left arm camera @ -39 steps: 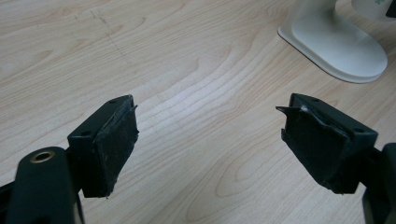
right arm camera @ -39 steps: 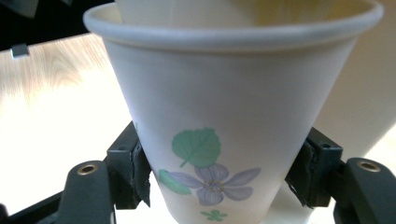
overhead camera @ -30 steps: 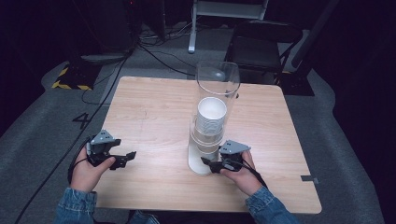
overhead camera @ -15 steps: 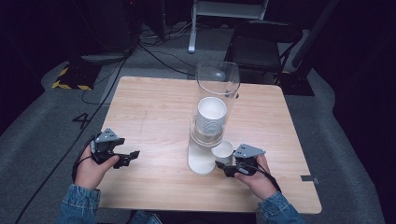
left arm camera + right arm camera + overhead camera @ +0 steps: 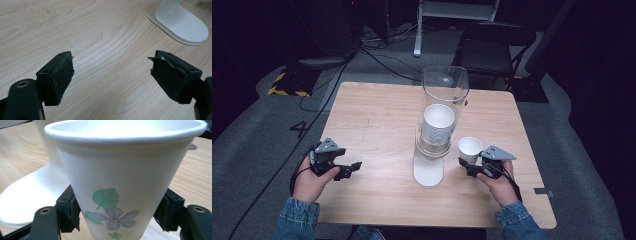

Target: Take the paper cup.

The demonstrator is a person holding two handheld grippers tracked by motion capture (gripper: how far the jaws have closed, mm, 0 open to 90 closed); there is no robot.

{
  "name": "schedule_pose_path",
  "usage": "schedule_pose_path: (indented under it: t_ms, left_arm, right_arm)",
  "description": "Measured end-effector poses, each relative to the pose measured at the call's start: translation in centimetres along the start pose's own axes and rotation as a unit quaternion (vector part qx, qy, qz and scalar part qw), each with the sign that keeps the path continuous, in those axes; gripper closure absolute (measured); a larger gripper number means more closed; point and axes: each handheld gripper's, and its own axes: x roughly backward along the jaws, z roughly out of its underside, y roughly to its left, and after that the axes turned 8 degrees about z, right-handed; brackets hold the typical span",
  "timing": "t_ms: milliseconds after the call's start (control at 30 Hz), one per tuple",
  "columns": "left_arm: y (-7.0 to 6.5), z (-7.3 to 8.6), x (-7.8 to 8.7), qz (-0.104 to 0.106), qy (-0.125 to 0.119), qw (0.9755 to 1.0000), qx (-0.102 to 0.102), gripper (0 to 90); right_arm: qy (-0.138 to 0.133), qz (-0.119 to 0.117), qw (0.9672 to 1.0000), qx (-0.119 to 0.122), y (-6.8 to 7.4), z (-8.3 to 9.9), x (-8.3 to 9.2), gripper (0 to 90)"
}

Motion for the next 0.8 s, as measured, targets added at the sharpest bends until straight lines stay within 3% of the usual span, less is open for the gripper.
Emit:
schedule_pose_path:
  t_ms: [67,267,567,700,800]
  left_arm:
    - [0.0,0.0,0.0,-0.001,0.002,1.0000,0.001,17.9]
    - [-0.1,0.0,-0.1,0.000,0.004,1.0000,0.000,17.9]
    - [-0.1,0.1,-0.2,0.000,0.004,1.0000,0.001,17.8]
    - [-0.1,0.1,-0.2,-0.002,0.003,1.0000,0.002,17.8]
    - [-0.1,0.1,-0.2,-0.001,0.003,1.0000,0.002,17.8]
  right_arm:
    - [-0.002,0.011,0.9998,-0.015,-1.0,0.4,-0.1,32.0]
    - [0.006,0.031,0.9992,-0.026,-2.5,1.0,-0.4,32.1]
    - [0.023,0.046,0.9975,-0.048,-3.2,1.3,-1.1,31.3]
    - [0.055,0.048,0.9958,-0.056,-3.4,1.6,-1.5,31.5]
    - [0.063,0.050,0.9950,-0.059,-3.4,1.6,-1.6,31.6]
